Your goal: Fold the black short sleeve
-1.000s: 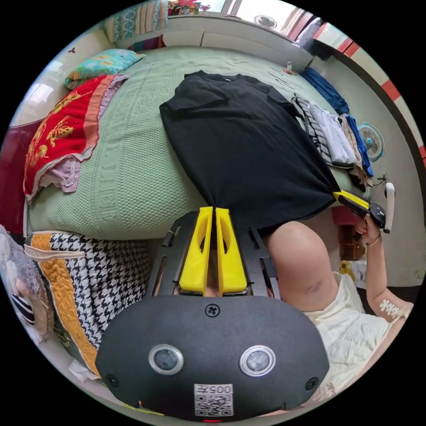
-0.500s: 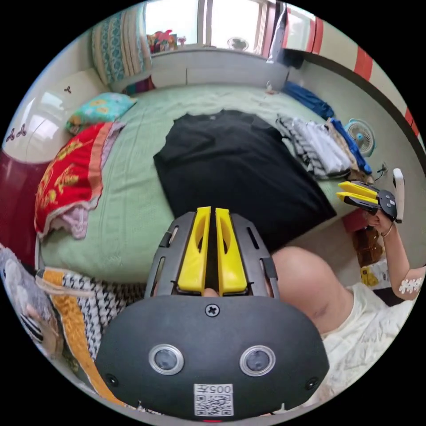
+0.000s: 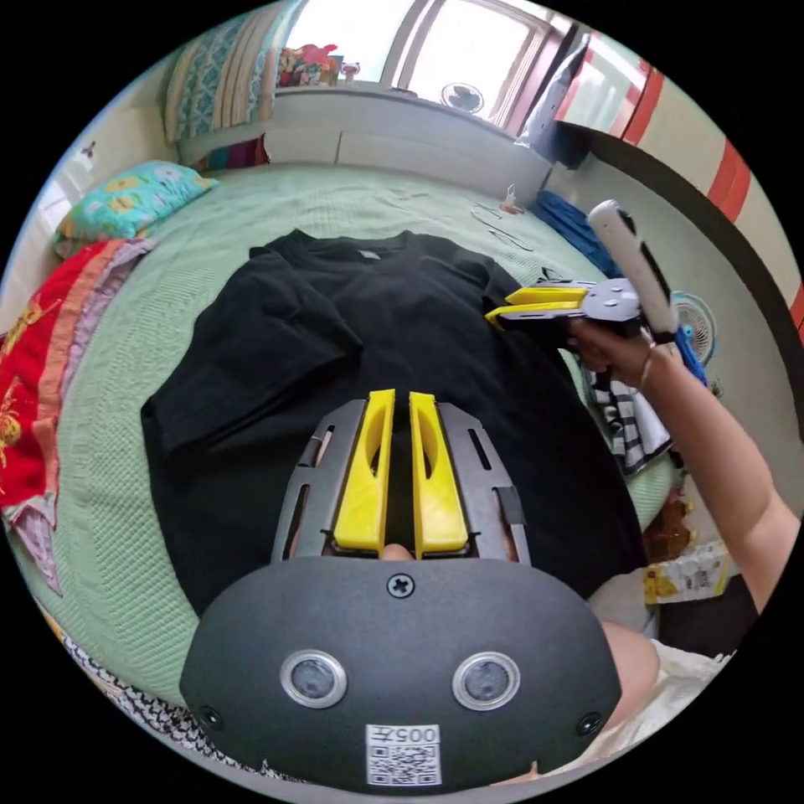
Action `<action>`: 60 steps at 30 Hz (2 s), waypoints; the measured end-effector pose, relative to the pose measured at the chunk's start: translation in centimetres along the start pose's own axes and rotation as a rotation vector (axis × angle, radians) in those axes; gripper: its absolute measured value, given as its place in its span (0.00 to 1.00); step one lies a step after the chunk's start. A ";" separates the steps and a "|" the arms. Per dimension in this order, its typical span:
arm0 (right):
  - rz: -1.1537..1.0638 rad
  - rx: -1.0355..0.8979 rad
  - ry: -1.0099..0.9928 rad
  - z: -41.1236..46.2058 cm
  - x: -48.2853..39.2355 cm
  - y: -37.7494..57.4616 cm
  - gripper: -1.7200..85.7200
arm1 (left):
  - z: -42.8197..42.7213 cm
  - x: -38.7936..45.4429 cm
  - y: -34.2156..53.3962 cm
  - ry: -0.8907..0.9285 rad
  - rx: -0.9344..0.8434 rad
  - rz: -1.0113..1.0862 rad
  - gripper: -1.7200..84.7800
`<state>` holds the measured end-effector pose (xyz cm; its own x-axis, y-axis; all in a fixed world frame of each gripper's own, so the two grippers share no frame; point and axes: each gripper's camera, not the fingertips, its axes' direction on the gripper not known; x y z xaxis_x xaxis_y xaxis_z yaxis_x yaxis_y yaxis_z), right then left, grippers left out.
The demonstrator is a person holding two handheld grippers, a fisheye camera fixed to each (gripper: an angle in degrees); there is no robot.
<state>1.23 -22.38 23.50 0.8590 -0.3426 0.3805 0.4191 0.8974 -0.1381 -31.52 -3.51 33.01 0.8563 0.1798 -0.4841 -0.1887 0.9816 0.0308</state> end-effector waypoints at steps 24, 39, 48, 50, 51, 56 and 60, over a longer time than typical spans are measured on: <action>0.192 0.154 -0.560 -6.3 0.8 -8.8 0.15 | -10.2 -13.5 6.9 -0.169 0.254 -0.240 0.02; 0.158 0.119 -0.617 -5.8 -1.8 -20.6 0.00 | -12.8 -25.2 12.3 -0.088 0.290 -0.392 0.01; 0.171 0.063 -0.721 -3.6 -9.3 -38.4 0.01 | -13.0 -28.5 13.6 -0.129 0.286 -0.389 0.01; 0.210 -0.025 -0.749 -1.8 -10.6 -41.6 0.03 | -12.8 -28.9 13.6 -0.124 0.286 -0.390 0.01; 0.204 -0.054 -0.739 -1.5 -10.9 -42.1 0.04 | -12.6 -29.1 13.5 -0.130 0.284 -0.390 0.01; -0.013 -0.010 -0.682 -3.6 -12.1 -42.6 0.10 | -11.7 -29.8 13.2 -0.118 0.266 -0.372 0.02; -0.082 0.222 -0.582 -7.0 -9.8 -38.0 0.11 | -10.6 -30.2 13.1 -0.080 0.251 -0.366 0.05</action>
<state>-21.03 -55.07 18.61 0.4995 -0.2616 0.8259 0.3522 0.9323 0.0823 -64.95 3.25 38.79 0.8814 -0.1879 -0.4334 0.2479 0.9650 0.0859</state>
